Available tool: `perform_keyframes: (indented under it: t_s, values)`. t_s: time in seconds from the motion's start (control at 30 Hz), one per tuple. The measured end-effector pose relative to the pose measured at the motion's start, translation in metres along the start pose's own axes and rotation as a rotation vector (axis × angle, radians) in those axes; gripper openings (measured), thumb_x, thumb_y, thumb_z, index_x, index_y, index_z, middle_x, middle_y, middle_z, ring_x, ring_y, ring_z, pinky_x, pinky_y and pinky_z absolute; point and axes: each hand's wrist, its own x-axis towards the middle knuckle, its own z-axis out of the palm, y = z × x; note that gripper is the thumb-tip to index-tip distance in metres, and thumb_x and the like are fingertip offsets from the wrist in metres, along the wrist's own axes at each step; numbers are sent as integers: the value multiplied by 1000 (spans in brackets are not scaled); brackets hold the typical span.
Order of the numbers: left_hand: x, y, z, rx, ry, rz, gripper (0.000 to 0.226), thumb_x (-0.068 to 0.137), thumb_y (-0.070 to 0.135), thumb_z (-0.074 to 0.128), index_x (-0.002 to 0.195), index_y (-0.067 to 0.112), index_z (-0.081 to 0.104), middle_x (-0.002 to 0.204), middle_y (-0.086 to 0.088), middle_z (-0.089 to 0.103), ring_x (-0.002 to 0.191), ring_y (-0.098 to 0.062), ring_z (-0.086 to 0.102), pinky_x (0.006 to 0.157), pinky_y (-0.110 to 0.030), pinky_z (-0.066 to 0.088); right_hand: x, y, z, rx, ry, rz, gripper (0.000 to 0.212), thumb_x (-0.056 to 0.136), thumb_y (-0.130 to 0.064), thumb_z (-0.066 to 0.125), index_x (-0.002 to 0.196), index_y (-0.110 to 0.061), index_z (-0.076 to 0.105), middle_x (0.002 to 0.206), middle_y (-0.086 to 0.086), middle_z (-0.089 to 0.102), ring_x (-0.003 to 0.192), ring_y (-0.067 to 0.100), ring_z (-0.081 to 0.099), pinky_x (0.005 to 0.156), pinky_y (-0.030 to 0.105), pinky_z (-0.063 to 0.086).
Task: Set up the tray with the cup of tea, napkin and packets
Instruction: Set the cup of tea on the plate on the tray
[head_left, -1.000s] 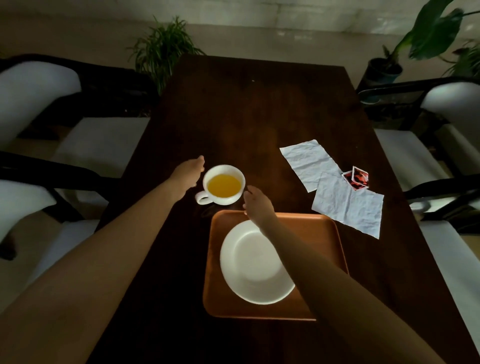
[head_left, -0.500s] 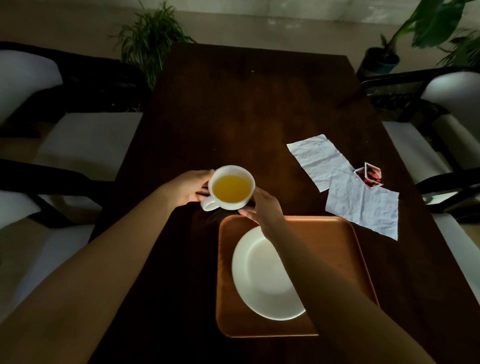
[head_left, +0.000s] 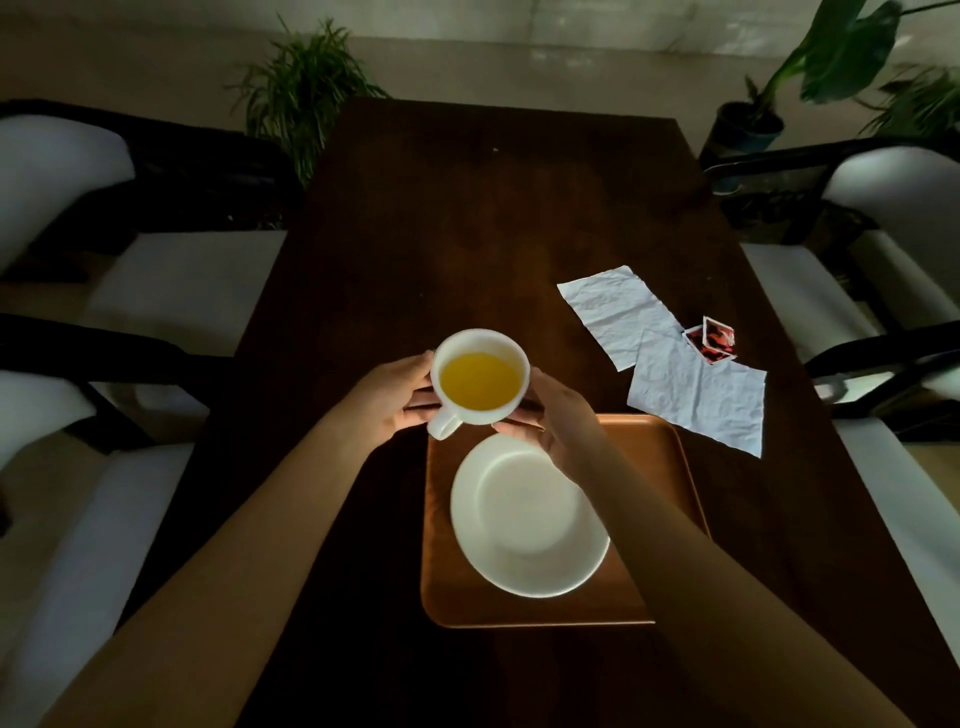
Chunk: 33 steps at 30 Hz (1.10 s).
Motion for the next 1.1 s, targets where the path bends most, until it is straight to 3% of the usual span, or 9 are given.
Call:
perform_keyframes:
  t_s: [0.13, 0.23, 0.33, 0.4, 0.6, 0.77, 1.1]
  values:
    - [-31, -18, 19, -76, 14, -12, 28, 94, 36, 45, 114, 21, 57, 97, 1, 66, 89, -15, 62, 66, -30, 51, -27, 2, -22, -146, -144, -54, 25, 92, -30, 51, 112, -29, 65, 119, 1, 67, 106, 23, 65, 84, 37, 57]
    - [-53, -36, 34, -124, 20, -16, 28, 94, 36, 44, 113, 20, 57, 99, 0, 66, 90, -16, 62, 67, -30, 50, -45, 9, -34, -194, -113, -45, 29, 96, -24, 46, 120, -19, 61, 124, 8, 63, 105, 29, 64, 82, 38, 57]
    - [-69, -54, 49, -116, 75, -44, 24, 94, 37, 44, 109, 24, 58, 105, -1, 63, 91, -17, 61, 69, -31, 49, -60, 17, -44, -226, -40, -18, 28, 97, -20, 44, 119, -10, 58, 126, 16, 60, 101, 33, 64, 81, 41, 54]
    - [-76, -66, 57, -126, 104, -72, 30, 94, 34, 44, 119, 20, 54, 111, -5, 62, 92, -19, 61, 71, -32, 50, -68, 22, -51, -232, -26, -1, 26, 97, -19, 43, 118, -11, 57, 127, 17, 59, 102, 34, 62, 83, 42, 53]
    - [-93, -94, 70, -153, 135, -103, 31, 94, 33, 44, 119, 17, 55, 111, -9, 65, 89, -18, 64, 62, -29, 51, -86, 35, -68, -317, -45, 46, 34, 99, -21, 39, 127, -8, 53, 127, 18, 60, 108, 34, 62, 94, 46, 51]
    - [-96, -102, 74, -158, 163, -108, 27, 94, 30, 45, 115, 18, 55, 98, -4, 67, 88, -18, 64, 61, -29, 51, -91, 40, -72, -334, -40, 59, 35, 99, -23, 38, 129, -9, 52, 128, 15, 60, 109, 32, 62, 95, 46, 51]
    - [-95, -93, 81, -101, 202, -97, 27, 95, 28, 41, 113, 15, 56, 91, -3, 67, 83, -17, 64, 61, -29, 50, -84, 41, -69, -361, 28, 59, 36, 99, -24, 38, 130, -11, 51, 129, 15, 59, 110, 33, 61, 93, 46, 52]
